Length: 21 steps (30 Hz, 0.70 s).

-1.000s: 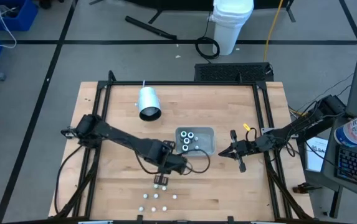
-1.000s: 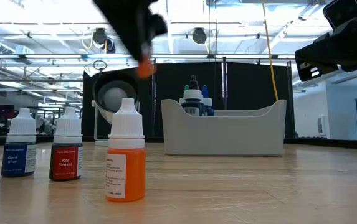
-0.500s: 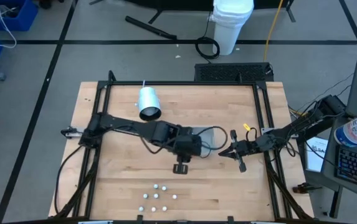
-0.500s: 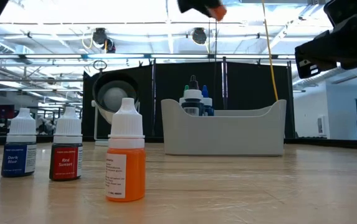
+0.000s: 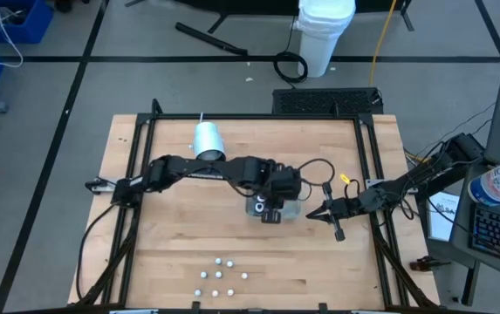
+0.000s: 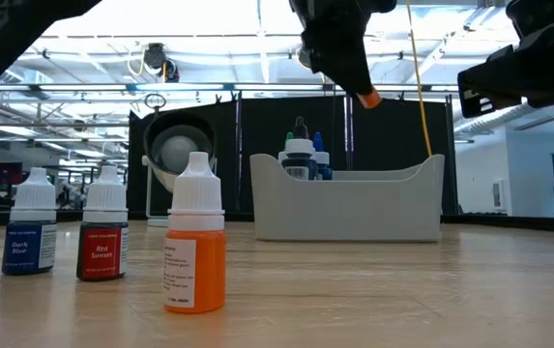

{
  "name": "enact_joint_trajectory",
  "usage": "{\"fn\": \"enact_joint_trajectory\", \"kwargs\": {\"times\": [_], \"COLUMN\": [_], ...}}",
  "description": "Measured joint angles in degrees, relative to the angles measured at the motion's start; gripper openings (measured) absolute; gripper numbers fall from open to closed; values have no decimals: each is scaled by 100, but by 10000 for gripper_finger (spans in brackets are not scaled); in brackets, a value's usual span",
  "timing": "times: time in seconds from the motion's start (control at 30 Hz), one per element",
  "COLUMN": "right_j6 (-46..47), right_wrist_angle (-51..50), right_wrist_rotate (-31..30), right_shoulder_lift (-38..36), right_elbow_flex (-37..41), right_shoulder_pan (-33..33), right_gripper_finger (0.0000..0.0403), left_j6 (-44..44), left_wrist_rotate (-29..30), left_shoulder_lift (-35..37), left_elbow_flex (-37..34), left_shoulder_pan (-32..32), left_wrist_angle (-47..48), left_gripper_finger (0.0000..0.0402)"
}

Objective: Pick & Place food coloring
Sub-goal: Put the top left small orange food coloring bottle into the white bin

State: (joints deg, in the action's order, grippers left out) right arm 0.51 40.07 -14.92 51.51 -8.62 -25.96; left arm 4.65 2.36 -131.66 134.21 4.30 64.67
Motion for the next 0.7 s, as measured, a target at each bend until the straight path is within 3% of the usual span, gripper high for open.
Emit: {"fn": "enact_joint_trajectory", "kwargs": {"times": [0.37,0.47,0.7], "right_j6": [-564,-525,-425], "right_wrist_angle": [2,49,157], "right_wrist_rotate": [-22,-390,-1153], "right_shoulder_lift": [0,0,119], "right_elbow_flex": [2,0,0], "right_shoulder_pan": [0,-4,-2], "right_gripper_finger": [0,5,74], "left_j6": [805,828,874], "left_wrist_rotate": [266,266,326], "left_shoulder_lift": [0,0,0], "left_elbow_flex": [2,2,2], "left_shoulder_pan": [69,117,281], "left_wrist_angle": [-195,-195,-224], "left_gripper_finger": [90,90,90]}}
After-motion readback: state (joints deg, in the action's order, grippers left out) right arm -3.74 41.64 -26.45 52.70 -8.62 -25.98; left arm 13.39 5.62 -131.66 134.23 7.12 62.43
